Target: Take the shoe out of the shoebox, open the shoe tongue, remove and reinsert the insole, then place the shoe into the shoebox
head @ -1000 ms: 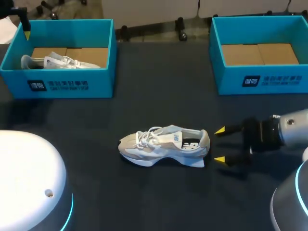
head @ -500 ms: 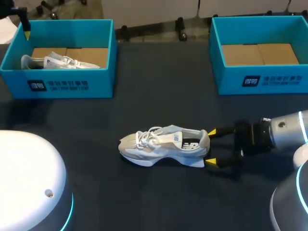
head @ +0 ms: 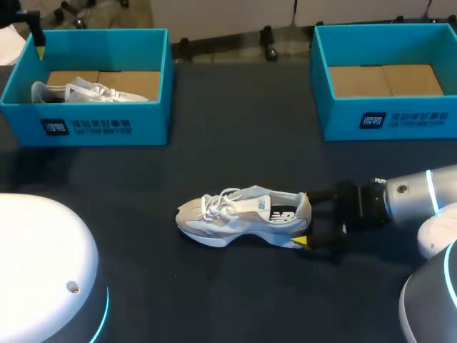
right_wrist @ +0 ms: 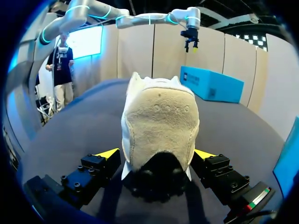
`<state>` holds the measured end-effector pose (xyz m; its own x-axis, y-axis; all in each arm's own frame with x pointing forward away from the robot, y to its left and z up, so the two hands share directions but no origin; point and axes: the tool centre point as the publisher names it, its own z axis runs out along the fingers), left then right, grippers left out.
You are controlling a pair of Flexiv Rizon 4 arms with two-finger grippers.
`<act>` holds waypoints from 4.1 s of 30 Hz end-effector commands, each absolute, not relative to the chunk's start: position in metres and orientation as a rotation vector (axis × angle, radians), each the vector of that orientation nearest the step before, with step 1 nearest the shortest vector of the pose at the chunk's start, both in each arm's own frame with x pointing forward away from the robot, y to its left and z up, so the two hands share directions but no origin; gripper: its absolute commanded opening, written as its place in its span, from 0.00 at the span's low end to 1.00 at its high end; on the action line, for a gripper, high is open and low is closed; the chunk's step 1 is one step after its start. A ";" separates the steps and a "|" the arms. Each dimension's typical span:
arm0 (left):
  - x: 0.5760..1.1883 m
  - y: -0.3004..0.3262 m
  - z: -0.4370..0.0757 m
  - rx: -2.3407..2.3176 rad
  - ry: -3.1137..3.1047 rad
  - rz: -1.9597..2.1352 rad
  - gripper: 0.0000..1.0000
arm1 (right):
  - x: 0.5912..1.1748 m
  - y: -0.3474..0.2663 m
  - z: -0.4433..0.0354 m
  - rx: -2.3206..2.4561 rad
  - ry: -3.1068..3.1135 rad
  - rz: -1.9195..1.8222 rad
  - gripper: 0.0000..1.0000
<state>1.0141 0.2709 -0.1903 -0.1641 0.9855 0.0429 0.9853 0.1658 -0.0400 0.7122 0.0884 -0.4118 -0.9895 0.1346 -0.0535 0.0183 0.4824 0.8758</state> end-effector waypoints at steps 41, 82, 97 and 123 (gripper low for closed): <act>1.012 0.271 -0.190 -1.992 -2.355 -0.002 1.00 | 0.746 0.110 -0.418 0.022 2.671 1.530 0.00; 1.002 0.253 -0.180 -1.357 -2.735 0.108 1.00 | 0.746 0.110 -0.418 0.022 2.671 1.530 0.00; 0.966 0.232 -0.179 -0.169 -3.044 -0.097 1.00 | 0.746 0.110 -0.418 0.022 2.671 1.530 0.00; 0.938 0.162 -0.183 0.180 -3.080 -0.054 1.00 | 0.746 0.110 -0.418 0.022 2.671 1.530 0.00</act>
<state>0.9382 0.1617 -0.1829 -0.9914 -0.1185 0.0547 -0.1165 0.9924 0.0387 0.7449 0.1087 -0.4186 -0.9978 0.0447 -0.0487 -0.0197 0.5022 0.8645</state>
